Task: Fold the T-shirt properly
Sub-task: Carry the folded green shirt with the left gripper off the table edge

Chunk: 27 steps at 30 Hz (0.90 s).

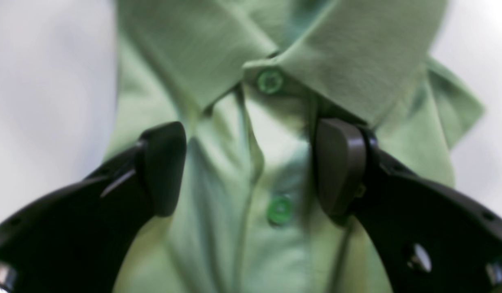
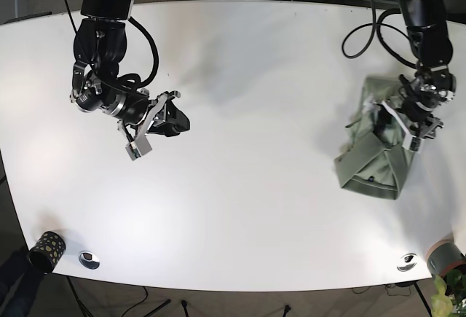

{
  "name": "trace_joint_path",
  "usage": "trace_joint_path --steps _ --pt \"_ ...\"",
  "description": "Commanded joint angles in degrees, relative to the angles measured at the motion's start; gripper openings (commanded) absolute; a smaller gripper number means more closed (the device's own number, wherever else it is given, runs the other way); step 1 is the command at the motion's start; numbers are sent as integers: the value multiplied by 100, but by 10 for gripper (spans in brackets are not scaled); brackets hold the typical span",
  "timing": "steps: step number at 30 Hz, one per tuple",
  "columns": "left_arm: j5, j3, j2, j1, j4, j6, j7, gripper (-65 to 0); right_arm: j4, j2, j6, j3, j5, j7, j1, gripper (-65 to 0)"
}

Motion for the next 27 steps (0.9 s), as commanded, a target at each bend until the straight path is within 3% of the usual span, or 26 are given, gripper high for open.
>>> trace_joint_path --steps 1,4,14,20,27 --pt "687 -52 -518 -37 -497 -40 747 -206 122 40 36 4 128 118 119 -496" --pt "679 -61 -860 -187 -901 -163 676 -206 122 40 36 4 128 118 119 -496" --pt "670 -70 -1907 -213 -2405 -198 -475 -204 166 31 36 4 128 118 119 -496" --pt "661 -78 -2170 -213 -2800 -198 -1029 -204 465 31 36 4 93 118 84 -496" --pt "221 -694 -2267 -143 -2334 -383 -1038 -208 500 31 36 -172 75 145 84 -496"
